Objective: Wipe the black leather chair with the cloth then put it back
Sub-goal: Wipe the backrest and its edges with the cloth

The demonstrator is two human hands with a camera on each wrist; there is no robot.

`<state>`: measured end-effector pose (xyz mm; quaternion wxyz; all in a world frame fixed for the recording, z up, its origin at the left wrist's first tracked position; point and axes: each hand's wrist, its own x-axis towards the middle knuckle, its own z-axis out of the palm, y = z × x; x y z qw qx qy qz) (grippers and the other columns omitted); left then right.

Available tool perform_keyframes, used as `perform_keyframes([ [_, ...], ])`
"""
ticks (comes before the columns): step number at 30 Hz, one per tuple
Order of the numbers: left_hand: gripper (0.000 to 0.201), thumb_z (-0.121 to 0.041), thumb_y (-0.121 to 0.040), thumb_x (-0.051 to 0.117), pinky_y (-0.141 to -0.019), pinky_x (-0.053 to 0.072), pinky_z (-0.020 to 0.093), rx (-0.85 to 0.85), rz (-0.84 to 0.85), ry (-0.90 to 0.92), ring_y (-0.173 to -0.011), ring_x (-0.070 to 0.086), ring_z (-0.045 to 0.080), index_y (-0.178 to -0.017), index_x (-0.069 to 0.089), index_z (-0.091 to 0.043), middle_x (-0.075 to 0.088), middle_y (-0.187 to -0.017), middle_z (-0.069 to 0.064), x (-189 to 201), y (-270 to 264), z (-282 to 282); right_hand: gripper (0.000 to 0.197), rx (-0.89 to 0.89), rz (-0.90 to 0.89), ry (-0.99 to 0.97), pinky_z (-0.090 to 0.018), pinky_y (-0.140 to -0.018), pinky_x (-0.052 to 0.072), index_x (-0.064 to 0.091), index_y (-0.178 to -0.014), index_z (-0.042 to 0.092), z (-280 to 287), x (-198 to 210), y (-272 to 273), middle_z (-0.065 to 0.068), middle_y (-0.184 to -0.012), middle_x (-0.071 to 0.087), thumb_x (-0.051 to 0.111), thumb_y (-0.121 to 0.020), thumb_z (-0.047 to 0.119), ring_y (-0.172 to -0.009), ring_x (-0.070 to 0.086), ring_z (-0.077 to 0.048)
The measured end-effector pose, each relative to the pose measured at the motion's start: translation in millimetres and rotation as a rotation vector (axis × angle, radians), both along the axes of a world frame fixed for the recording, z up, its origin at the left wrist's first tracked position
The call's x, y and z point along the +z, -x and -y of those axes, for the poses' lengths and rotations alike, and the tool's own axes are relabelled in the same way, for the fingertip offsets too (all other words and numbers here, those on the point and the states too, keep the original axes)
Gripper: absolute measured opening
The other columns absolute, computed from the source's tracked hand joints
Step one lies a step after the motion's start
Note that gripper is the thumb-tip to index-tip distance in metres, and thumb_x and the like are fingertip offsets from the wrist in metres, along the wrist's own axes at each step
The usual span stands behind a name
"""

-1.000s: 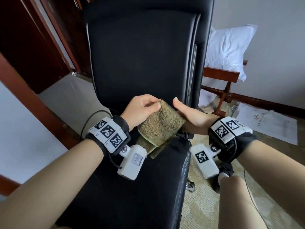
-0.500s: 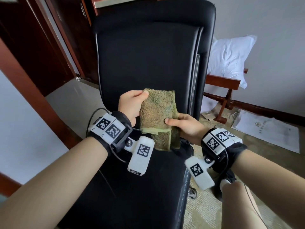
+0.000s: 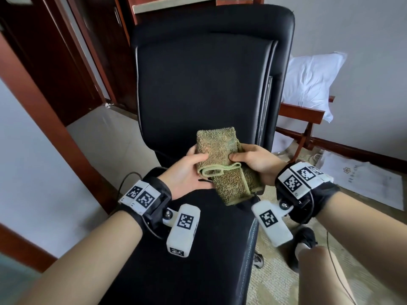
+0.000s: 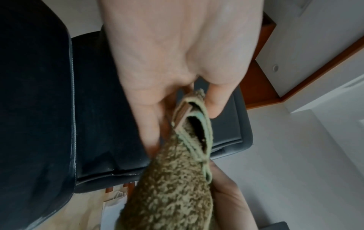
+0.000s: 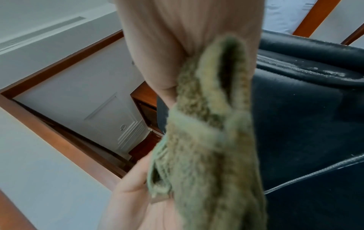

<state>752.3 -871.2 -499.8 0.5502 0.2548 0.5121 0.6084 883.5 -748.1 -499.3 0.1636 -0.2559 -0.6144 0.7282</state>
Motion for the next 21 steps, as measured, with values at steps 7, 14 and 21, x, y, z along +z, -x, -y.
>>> perform_keyframes([
  [7,0.039,0.005,-0.093,0.046,-0.064,0.057,0.033,0.117,-0.162,-0.08,-0.093,0.066,0.019,-0.123,0.051,-0.019,0.063,-0.115,0.007,2,7,2,0.038,0.068,-0.186,0.11,-0.037,-0.078,0.057,0.062,-0.107,0.005,-7,-2,-1,-0.012,-0.094,0.07,0.039,-0.086,-0.017,-0.088,0.067,-0.024],
  [14,0.051,-0.003,-0.087,0.028,-0.078,0.056,0.047,0.06,0.239,-0.056,-0.106,0.061,0.032,-0.134,0.044,-0.008,0.058,-0.126,0.018,-3,13,1,0.055,-0.012,-0.204,-0.005,-0.023,-0.053,0.054,0.075,-0.059,0.016,-3,-5,2,-0.001,-0.063,0.07,0.042,-0.084,-0.02,-0.059,0.068,-0.013],
  [21,0.028,-0.034,-0.097,0.04,-0.088,0.048,0.038,-0.087,0.055,0.171,-0.1,0.062,0.022,-0.108,0.059,-0.016,0.064,-0.113,0.008,-7,0,3,0.052,-0.058,-0.146,0.049,-0.023,-0.054,0.053,0.069,-0.077,0.015,-1,-2,-1,-0.003,-0.07,0.067,0.028,-0.087,-0.014,-0.063,0.064,-0.015],
])
